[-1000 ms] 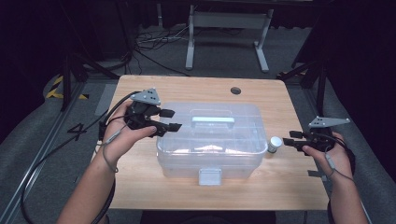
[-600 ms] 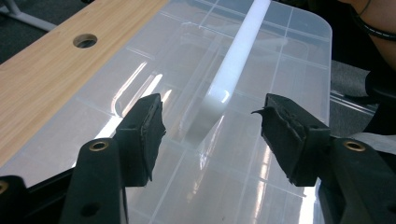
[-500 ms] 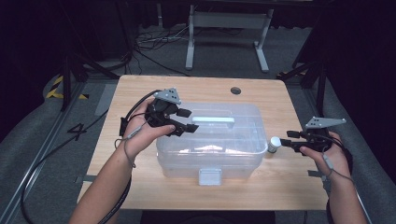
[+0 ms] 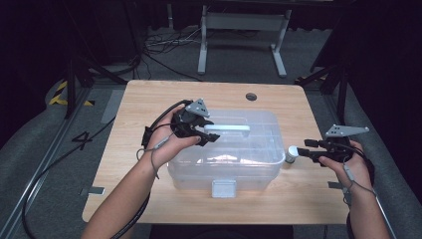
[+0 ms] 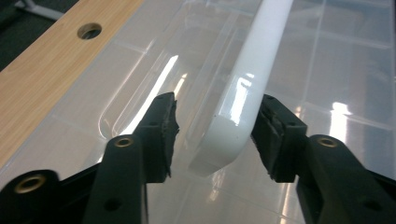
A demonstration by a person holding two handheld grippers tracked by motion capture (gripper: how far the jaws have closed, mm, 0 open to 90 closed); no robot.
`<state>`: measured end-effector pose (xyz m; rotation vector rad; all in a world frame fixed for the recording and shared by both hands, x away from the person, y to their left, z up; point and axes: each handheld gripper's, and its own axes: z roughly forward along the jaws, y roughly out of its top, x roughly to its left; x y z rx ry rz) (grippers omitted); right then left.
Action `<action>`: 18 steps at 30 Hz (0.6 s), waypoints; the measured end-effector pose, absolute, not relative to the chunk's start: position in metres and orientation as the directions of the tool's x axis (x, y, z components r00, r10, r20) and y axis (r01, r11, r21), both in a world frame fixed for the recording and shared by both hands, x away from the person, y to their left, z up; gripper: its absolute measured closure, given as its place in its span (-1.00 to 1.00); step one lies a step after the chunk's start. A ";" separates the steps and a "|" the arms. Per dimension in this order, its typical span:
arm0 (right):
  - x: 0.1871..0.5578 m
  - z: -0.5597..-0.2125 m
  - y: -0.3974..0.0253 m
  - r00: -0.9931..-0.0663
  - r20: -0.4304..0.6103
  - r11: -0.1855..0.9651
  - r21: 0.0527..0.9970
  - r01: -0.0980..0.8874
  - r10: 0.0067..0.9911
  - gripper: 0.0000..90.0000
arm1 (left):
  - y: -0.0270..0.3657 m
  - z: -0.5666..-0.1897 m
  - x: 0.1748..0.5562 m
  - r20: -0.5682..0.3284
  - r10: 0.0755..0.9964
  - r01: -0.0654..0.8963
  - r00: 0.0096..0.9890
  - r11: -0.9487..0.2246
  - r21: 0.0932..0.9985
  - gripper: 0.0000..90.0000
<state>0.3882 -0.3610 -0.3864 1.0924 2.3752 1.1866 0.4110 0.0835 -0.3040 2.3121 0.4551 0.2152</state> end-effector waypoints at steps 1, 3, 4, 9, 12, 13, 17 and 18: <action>0.388 -0.387 -0.361 -0.680 0.089 0.379 0.774 0.507 0.728 0.07 | 0.083 -0.304 0.411 0.023 0.385 0.255 0.922 -0.653 0.713 0.29; 0.388 -0.387 -0.361 -0.682 0.088 0.380 0.775 0.504 0.726 0.07 | 0.082 -0.302 0.410 0.015 0.379 0.255 0.925 -0.650 0.716 0.38; 0.388 -0.387 -0.361 -0.683 0.088 0.380 0.776 0.504 0.725 0.07 | 0.082 -0.302 0.410 0.027 0.380 0.247 0.925 -0.653 0.716 0.47; 0.388 -0.387 -0.361 -0.687 0.086 0.385 0.775 0.502 0.721 0.07 | 0.080 -0.299 0.409 0.065 0.391 0.239 0.918 -0.678 0.695 0.61; 0.388 -0.387 -0.361 -0.693 0.095 0.378 0.781 0.496 0.715 0.07 | 0.079 -0.297 0.411 0.059 0.400 0.253 0.914 -0.679 0.689 0.62; 0.388 -0.387 -0.361 -0.693 0.095 0.378 0.781 0.496 0.715 0.07 | 0.079 -0.297 0.411 0.059 0.400 0.253 0.914 -0.679 0.689 0.62; 0.388 -0.387 -0.360 -0.714 0.139 0.368 0.780 0.506 0.687 0.27 | 0.080 -0.294 0.418 0.029 0.400 0.272 0.916 -0.674 0.687 0.63; 0.387 -0.385 -0.360 -0.719 0.119 0.396 0.768 0.504 0.685 0.35 | 0.080 -0.293 0.419 0.029 0.403 0.276 0.915 -0.675 0.685 0.63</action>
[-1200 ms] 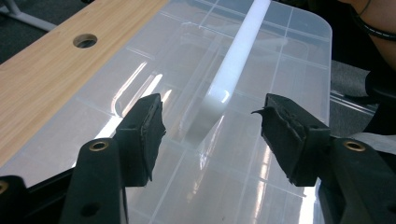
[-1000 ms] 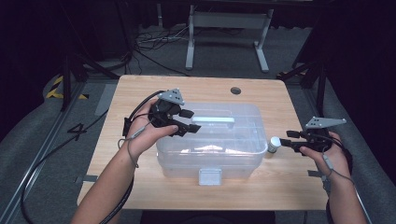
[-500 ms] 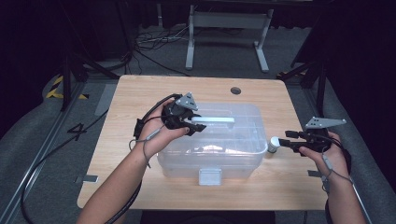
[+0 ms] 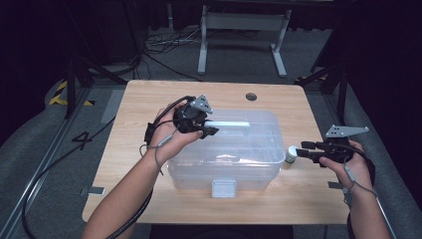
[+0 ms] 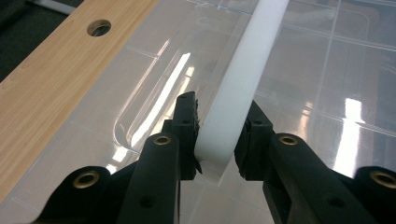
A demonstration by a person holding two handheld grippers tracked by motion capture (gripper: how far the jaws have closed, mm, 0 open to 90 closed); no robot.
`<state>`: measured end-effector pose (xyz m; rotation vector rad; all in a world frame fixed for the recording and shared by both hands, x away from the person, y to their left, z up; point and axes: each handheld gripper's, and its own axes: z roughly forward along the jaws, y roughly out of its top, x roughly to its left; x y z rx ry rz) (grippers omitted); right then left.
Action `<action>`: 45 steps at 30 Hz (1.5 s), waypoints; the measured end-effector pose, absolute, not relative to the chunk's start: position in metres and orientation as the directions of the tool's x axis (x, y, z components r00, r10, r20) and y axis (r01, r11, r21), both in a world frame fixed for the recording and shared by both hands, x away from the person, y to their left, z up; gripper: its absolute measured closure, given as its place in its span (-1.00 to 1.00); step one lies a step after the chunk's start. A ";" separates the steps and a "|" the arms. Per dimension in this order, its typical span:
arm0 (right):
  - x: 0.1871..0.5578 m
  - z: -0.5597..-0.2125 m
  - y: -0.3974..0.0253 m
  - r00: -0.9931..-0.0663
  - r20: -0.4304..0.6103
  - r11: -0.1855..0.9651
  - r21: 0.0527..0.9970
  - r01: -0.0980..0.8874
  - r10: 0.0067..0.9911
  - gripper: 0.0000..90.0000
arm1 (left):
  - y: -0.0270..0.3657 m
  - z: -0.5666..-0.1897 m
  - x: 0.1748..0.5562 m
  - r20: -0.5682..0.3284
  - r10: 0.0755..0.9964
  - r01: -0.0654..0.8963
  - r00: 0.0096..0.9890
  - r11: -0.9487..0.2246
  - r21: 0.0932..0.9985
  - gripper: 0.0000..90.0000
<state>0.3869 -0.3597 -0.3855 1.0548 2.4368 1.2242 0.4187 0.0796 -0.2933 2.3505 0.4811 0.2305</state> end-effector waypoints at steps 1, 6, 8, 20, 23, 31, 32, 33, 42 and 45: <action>0.387 -0.385 -0.359 -0.723 0.111 0.410 0.761 0.503 0.681 0.41 | 0.079 -0.292 0.420 0.034 0.406 0.275 0.913 -0.677 0.683 0.63; 0.382 -0.379 -0.358 -0.751 0.072 0.442 0.770 0.460 0.656 0.74 | 0.079 -0.286 0.426 0.023 0.417 0.291 0.909 -0.672 0.681 0.63; 0.381 -0.378 -0.357 -0.754 0.073 0.440 0.773 0.456 0.653 0.81 | 0.079 -0.285 0.429 0.015 0.417 0.297 0.909 -0.669 0.681 0.63; 0.379 -0.377 -0.352 -0.778 0.083 0.456 0.770 0.447 0.623 0.95 | 0.079 -0.277 0.441 -0.018 0.439 0.335 0.898 -0.658 0.675 0.63; 0.378 -0.377 -0.350 -0.787 0.079 0.462 0.772 0.437 0.612 0.97 | 0.078 -0.274 0.444 -0.018 0.442 0.341 0.897 -0.663 0.666 0.62; 0.378 -0.379 -0.345 -0.812 0.080 0.473 0.778 0.413 0.578 1.00 | 0.078 -0.272 0.451 -0.053 0.440 0.363 0.896 -0.661 0.657 0.62; 0.377 -0.379 -0.344 -0.818 0.089 0.471 0.780 0.412 0.568 1.00 | 0.078 -0.272 0.451 -0.056 0.442 0.366 0.895 -0.658 0.658 0.62; 0.377 -0.379 -0.342 -0.827 0.108 0.465 0.783 0.413 0.552 1.00 | 0.078 -0.272 0.451 -0.056 0.441 0.365 0.896 -0.658 0.659 0.62; 0.372 -0.378 -0.325 -0.888 0.102 0.503 0.792 0.346 0.449 1.00 | 0.078 -0.272 0.452 -0.057 0.440 0.365 0.896 -0.659 0.657 0.62; 0.371 -0.379 -0.320 -0.903 0.100 0.519 0.789 0.327 0.417 1.00 | 0.078 -0.272 0.452 -0.058 0.440 0.366 0.896 -0.659 0.657 0.62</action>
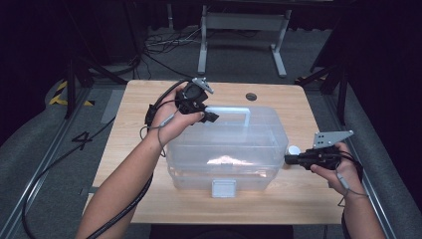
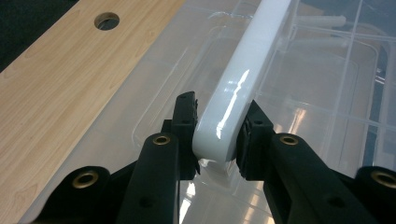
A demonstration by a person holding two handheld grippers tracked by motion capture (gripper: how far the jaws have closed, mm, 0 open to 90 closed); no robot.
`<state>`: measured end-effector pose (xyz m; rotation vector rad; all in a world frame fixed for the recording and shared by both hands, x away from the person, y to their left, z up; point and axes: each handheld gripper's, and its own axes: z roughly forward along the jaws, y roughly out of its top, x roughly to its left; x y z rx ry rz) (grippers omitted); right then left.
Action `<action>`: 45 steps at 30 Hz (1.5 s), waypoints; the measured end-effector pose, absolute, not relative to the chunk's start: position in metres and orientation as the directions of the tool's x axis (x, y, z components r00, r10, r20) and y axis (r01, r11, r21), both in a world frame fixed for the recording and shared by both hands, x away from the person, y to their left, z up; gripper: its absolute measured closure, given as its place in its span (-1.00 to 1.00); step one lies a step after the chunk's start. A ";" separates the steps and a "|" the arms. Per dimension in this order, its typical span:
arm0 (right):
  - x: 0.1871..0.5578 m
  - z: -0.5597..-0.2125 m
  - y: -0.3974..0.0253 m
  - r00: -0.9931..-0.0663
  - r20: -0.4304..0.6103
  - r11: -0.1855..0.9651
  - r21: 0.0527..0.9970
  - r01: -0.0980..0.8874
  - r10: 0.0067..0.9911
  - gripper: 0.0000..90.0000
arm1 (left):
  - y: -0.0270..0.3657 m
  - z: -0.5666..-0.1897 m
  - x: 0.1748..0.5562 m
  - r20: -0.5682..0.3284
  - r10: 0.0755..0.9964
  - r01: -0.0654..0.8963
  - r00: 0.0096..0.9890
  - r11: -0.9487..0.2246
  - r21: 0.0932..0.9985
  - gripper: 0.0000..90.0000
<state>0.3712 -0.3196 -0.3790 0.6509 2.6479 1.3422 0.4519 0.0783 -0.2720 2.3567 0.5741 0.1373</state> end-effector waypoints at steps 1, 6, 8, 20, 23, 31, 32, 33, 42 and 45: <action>0.371 -0.379 -0.318 -0.907 0.097 0.521 0.791 0.321 0.410 1.00 | 0.078 -0.272 0.452 -0.059 0.440 0.366 0.896 -0.659 0.657 0.62; 0.370 -0.380 -0.312 -0.919 0.104 0.529 0.791 0.309 0.381 1.00 | 0.079 -0.272 0.453 -0.063 0.438 0.367 0.897 -0.657 0.658 0.62; 0.370 -0.381 -0.310 -0.923 0.113 0.525 0.794 0.307 0.369 1.00 | 0.079 -0.273 0.453 -0.066 0.437 0.368 0.897 -0.657 0.658 0.62; 0.370 -0.380 -0.308 -0.930 0.133 0.510 0.805 0.303 0.342 1.00 | 0.079 -0.273 0.453 -0.072 0.435 0.371 0.898 -0.655 0.658 0.62; 0.369 -0.381 -0.307 -0.934 0.126 0.526 0.797 0.296 0.335 1.00 | 0.078 -0.274 0.452 -0.090 0.419 0.362 0.903 -0.634 0.684 0.45; 0.370 -0.380 -0.308 -0.932 0.124 0.518 0.803 0.296 0.340 1.00 | 0.083 -0.269 0.447 -0.086 0.417 0.356 0.905 -0.630 0.691 0.36; 0.370 -0.380 -0.308 -0.932 0.126 0.515 0.804 0.296 0.340 1.00 | 0.085 -0.268 0.446 -0.081 0.418 0.353 0.905 -0.629 0.693 0.36; 0.370 -0.380 -0.308 -0.932 0.127 0.513 0.806 0.296 0.339 1.00 | 0.086 -0.267 0.445 -0.074 0.421 0.349 0.904 -0.625 0.698 0.36; 0.370 -0.377 -0.309 -0.928 0.127 0.488 0.821 0.296 0.349 1.00 | 0.106 -0.252 0.436 -0.053 0.441 0.332 0.896 -0.586 0.739 0.36; 0.370 -0.377 -0.311 -0.926 0.126 0.469 0.833 0.294 0.355 1.00 | 0.114 -0.247 0.432 -0.056 0.455 0.336 0.889 -0.563 0.755 0.42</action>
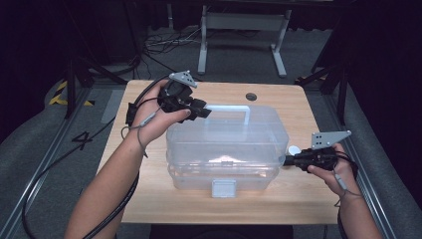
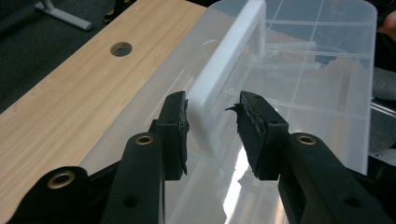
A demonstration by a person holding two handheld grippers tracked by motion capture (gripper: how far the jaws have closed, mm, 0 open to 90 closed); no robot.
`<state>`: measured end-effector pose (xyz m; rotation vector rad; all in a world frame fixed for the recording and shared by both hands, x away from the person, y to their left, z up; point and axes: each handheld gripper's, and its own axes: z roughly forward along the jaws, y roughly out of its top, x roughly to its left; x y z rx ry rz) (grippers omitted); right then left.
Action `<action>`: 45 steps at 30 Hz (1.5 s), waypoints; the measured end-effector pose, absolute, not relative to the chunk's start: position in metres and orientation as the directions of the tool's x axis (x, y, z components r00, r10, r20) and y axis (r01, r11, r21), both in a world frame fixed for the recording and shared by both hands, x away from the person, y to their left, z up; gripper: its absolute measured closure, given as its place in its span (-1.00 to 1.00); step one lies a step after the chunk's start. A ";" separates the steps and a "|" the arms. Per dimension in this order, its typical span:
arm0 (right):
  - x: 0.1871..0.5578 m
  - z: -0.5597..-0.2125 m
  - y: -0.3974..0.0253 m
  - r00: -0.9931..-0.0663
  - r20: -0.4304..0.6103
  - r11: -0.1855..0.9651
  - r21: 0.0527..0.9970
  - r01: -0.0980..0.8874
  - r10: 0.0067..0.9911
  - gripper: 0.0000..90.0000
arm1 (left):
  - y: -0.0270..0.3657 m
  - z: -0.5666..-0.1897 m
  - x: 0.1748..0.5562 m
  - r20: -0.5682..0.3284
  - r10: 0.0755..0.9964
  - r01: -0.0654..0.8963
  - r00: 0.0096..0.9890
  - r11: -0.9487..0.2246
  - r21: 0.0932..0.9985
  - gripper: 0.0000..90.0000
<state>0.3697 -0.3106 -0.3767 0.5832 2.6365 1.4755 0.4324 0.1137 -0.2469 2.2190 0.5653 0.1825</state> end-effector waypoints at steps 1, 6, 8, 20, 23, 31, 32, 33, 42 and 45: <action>0.370 -0.377 -0.311 -0.926 0.126 0.469 0.833 0.294 0.355 1.00 | 0.116 -0.245 0.431 -0.050 0.456 0.332 0.888 -0.564 0.756 0.42; 0.371 -0.373 -0.312 -0.925 0.117 0.450 0.847 0.283 0.361 1.00 | 0.131 -0.239 0.423 0.002 0.485 0.311 0.874 -0.564 0.765 0.71; 0.371 -0.372 -0.312 -0.925 0.115 0.448 0.849 0.281 0.363 1.00 | 0.136 -0.236 0.419 0.015 0.505 0.316 0.863 -0.563 0.764 0.93; 0.380 -0.361 -0.318 -0.923 0.111 0.383 0.886 0.259 0.367 1.00 | 0.168 -0.233 0.398 -0.008 0.551 0.339 0.834 -0.501 0.796 0.99; 0.381 -0.360 -0.317 -0.923 0.117 0.372 0.891 0.261 0.368 1.00 | 0.173 -0.233 0.396 -0.023 0.551 0.346 0.834 -0.490 0.800 0.94; 0.385 -0.353 -0.318 -0.916 0.111 0.345 0.903 0.255 0.385 1.00 | 0.191 -0.233 0.379 -0.011 0.586 0.338 0.810 -0.452 0.825 0.99; 0.386 -0.352 -0.318 -0.917 0.110 0.343 0.905 0.253 0.384 1.00 | 0.193 -0.232 0.378 -0.013 0.588 0.342 0.809 -0.451 0.824 0.99; 0.386 -0.351 -0.318 -0.917 0.108 0.341 0.906 0.250 0.385 1.00 | 0.195 -0.232 0.376 -0.012 0.592 0.344 0.806 -0.452 0.823 0.99; 0.393 -0.345 -0.318 -0.913 0.096 0.313 0.921 0.233 0.397 1.00 | 0.206 -0.243 0.363 -0.017 0.607 0.364 0.795 -0.453 0.814 0.99; 0.394 -0.342 -0.318 -0.908 0.095 0.292 0.928 0.229 0.409 1.00 | 0.209 -0.250 0.361 -0.022 0.614 0.375 0.789 -0.452 0.809 0.99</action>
